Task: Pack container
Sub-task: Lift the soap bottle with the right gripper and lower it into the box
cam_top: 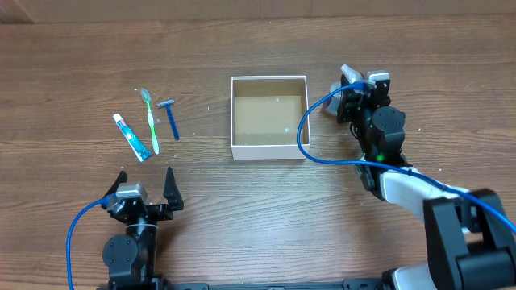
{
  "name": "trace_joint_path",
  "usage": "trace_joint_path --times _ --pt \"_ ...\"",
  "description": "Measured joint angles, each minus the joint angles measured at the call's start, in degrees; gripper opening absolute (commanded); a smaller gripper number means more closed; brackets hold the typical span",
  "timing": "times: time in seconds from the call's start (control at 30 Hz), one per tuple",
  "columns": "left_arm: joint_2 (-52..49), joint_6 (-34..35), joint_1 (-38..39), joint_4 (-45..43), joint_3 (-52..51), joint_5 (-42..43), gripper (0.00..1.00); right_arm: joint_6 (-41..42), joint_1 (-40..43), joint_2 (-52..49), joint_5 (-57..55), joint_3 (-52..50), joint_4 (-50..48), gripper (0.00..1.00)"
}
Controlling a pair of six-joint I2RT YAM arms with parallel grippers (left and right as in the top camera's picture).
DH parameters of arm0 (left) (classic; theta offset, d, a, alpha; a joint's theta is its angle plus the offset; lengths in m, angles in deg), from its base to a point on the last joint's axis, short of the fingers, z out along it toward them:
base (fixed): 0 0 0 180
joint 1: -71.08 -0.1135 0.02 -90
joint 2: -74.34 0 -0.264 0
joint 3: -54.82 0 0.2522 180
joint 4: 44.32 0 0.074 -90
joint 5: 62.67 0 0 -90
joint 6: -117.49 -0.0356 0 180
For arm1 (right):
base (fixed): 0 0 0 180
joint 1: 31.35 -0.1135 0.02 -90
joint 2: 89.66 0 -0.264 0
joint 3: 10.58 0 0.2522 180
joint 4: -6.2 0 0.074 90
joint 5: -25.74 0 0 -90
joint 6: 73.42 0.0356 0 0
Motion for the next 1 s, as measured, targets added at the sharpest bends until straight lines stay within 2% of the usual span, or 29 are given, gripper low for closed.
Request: trace_joint_path --times 0.3,0.4,0.63,1.0 --pt "0.0 0.0 0.0 0.0 0.0 0.0 1.0 0.0 -3.1 20.2 1.5 0.0 4.0 0.04" --pt "0.0 0.0 0.0 0.0 0.0 0.0 1.0 0.0 -5.3 22.1 4.7 1.0 6.3 0.04" --pt "0.0 0.0 0.0 0.0 0.0 0.0 1.0 0.0 -12.6 17.9 11.6 6.5 12.7 0.04" --pt "0.0 0.0 0.0 0.0 0.0 0.0 1.0 0.0 -13.2 4.5 15.6 13.8 12.7 0.04"
